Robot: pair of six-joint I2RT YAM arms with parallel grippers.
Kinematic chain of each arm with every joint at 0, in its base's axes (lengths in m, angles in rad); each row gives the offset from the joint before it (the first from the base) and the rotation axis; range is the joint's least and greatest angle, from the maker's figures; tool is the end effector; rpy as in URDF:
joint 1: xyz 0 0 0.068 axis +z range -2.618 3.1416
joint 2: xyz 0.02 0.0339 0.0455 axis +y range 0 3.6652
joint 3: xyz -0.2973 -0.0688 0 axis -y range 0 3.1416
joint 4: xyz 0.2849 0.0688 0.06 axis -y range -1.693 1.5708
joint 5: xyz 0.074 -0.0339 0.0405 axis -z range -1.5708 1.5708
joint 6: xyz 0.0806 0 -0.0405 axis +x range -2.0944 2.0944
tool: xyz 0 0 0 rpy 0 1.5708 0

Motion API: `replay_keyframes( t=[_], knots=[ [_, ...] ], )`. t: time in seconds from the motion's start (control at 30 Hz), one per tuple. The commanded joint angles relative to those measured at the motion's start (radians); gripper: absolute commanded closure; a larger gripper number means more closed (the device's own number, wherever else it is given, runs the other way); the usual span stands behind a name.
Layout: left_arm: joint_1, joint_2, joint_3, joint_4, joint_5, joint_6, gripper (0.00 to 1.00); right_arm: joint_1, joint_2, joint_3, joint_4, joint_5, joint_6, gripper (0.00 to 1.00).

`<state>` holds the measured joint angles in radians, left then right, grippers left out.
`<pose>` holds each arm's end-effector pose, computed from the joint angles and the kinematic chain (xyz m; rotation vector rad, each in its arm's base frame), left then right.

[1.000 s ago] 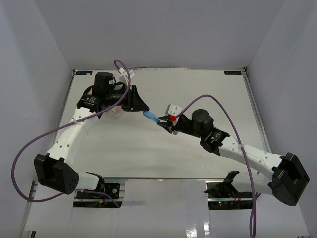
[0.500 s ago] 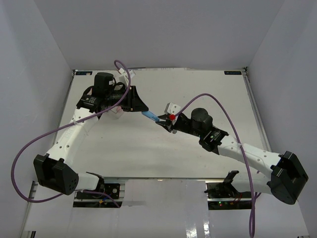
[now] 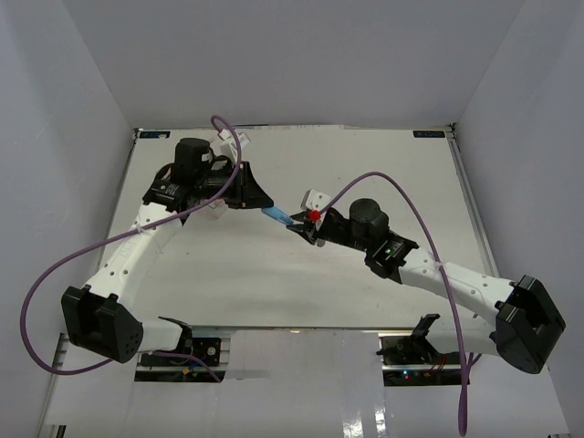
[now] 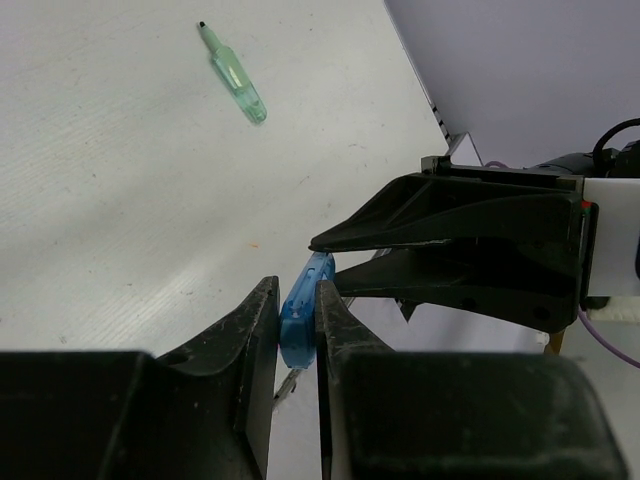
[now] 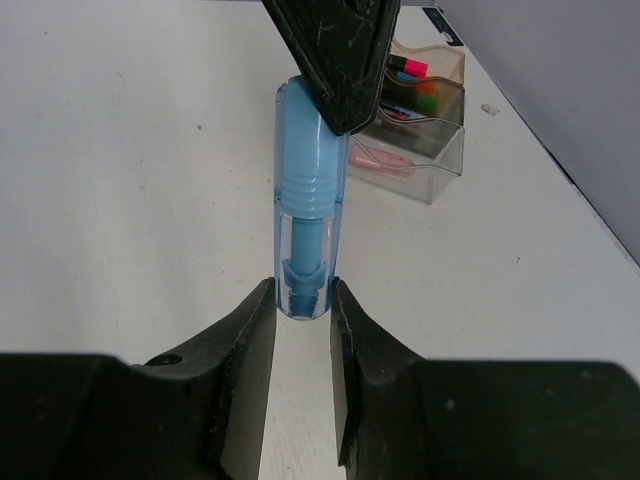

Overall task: Sort the stationery into containers
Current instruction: Close the pen cap on the pen.

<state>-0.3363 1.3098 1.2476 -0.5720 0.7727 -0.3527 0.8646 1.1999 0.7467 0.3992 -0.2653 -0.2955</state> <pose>0.3000 -0.1645 0.3649 0.4378 2.2199 -1.2272 0.2086 0.2771 0.3116 -1.0785 1.2655 0.6500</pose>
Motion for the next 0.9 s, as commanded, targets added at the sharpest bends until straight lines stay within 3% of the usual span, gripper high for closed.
replay_keyframes(
  t=[0.0,0.87],
  knots=[
    [-0.03,-0.03,-0.019,0.008,0.027,0.0,0.83,0.004,-0.002,0.082,0.101,0.006,0.001,0.92],
    [-0.13,0.034,-0.122,0.061,-0.006,-0.051,0.83,-0.001,0.012,0.259,0.112,-0.006,-0.053,0.92]
  ],
)
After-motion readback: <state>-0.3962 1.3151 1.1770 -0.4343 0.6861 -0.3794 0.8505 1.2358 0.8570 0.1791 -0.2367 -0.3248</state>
